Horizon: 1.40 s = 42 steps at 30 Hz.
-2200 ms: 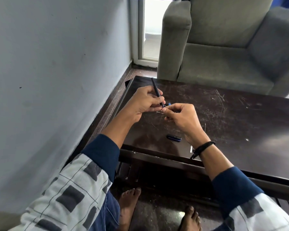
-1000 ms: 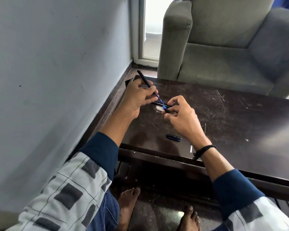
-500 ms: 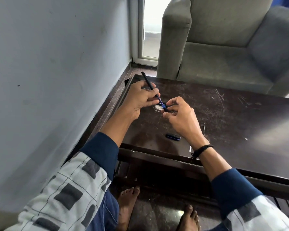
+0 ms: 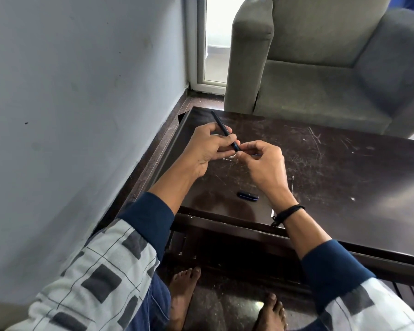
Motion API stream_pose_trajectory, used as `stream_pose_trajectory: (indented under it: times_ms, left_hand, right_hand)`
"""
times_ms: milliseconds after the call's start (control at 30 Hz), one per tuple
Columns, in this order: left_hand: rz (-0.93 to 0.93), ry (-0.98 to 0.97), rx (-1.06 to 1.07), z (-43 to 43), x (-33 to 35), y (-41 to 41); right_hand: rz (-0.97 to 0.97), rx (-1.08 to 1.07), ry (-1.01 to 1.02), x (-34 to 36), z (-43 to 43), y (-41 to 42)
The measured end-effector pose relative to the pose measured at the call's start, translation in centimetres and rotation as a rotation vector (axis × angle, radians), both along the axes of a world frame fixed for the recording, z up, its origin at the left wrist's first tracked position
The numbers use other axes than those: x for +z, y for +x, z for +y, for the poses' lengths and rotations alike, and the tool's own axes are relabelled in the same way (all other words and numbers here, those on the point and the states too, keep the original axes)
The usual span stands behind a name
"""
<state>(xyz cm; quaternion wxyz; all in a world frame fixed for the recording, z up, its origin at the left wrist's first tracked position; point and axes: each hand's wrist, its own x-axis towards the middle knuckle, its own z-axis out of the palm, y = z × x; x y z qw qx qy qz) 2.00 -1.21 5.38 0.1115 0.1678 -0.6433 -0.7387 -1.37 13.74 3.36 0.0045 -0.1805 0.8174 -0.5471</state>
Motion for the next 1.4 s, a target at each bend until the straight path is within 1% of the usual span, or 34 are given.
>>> stream_pose_trajectory:
  times_ms: [267,433,600,767,933,1000,1100,1233,1300,1400]
  left_hand:
    - [0.034,-0.015,0.036,0.24,-0.06,-0.3]
    - [0.028,-0.024,0.036,0.16,-0.22,-0.43]
    - [0.04,-0.021,0.046,0.18,-0.13,-0.42]
    - [0.043,-0.029,0.028,0.23,-0.1,-0.35]
    - [0.052,-0.04,0.036,0.0,-0.01,-0.4]
    - [0.049,-0.042,0.034,0.06,-0.07,-0.37]
    - [0.05,-0.05,0.032,-0.01,-0.02,-0.34]
    - [0.053,-0.05,0.036,-0.05,0.02,-0.27]
    - [0.049,-0.05,0.033,0.06,-0.01,-0.22]
    - [0.039,-0.059,0.029,0.04,0.1,-0.2]
  right_hand:
    - [-0.03,-0.045,0.043,-0.22,-0.11,0.21]
    - [-0.116,0.005,0.0,-0.1,-0.14,0.24]
    - [-0.108,-0.013,-0.01,-0.07,-0.17,0.55]
    - [-0.189,0.038,-0.031,0.03,-0.03,0.25]
    - [-0.14,0.014,0.006,0.02,-0.09,0.25]
    - [-0.16,0.025,0.015,0.0,-0.11,0.07]
    - [-0.198,0.069,-0.022,-0.07,-0.07,-0.08]
    - [-0.143,0.026,0.013,-0.23,-0.13,0.01]
    - [-0.159,0.026,0.035,-0.23,-0.19,-0.02]
    - [-0.214,0.077,0.017,-0.09,-0.17,-0.08]
